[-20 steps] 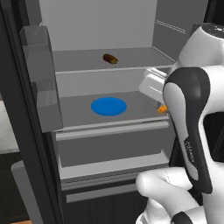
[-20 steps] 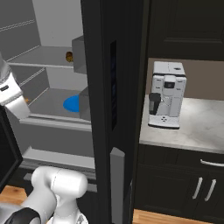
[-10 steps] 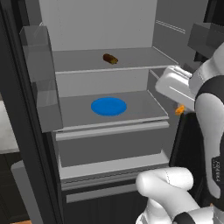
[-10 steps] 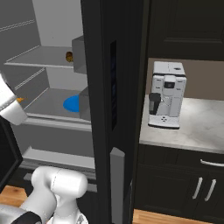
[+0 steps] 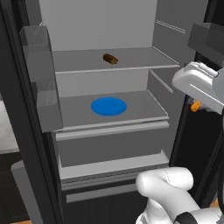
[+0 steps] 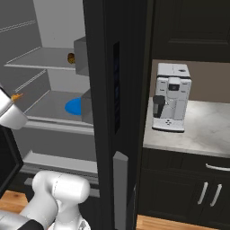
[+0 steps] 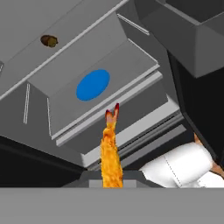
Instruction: Transport the shrimp from the fridge to the microwave and turn on the microwave.
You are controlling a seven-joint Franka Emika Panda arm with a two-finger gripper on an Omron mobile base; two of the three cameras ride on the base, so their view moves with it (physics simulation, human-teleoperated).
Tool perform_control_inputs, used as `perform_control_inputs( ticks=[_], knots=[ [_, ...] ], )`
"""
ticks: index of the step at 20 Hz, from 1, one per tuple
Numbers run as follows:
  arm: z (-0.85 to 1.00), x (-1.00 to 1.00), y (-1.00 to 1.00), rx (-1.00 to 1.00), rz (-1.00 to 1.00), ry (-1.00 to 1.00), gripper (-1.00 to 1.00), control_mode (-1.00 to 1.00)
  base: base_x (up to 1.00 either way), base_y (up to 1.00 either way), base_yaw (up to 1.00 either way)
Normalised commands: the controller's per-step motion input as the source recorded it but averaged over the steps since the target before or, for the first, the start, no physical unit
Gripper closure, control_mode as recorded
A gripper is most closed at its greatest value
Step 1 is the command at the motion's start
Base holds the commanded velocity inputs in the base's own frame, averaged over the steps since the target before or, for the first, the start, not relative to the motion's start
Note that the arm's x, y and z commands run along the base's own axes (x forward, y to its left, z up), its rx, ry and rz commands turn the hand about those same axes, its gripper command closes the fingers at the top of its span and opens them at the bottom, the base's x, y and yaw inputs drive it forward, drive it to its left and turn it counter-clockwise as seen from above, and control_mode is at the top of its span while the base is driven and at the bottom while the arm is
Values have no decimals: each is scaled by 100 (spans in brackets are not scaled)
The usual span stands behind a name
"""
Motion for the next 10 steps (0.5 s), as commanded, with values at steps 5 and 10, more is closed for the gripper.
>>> perform_control_inputs(
  ticks=[5, 10],
  knots=[
    [15, -9, 0, 0, 0, -15, 100, -100, 0, 0, 0],
    [7, -3, 0, 0, 0, -7, 100, -100, 0, 0, 0]
  ],
)
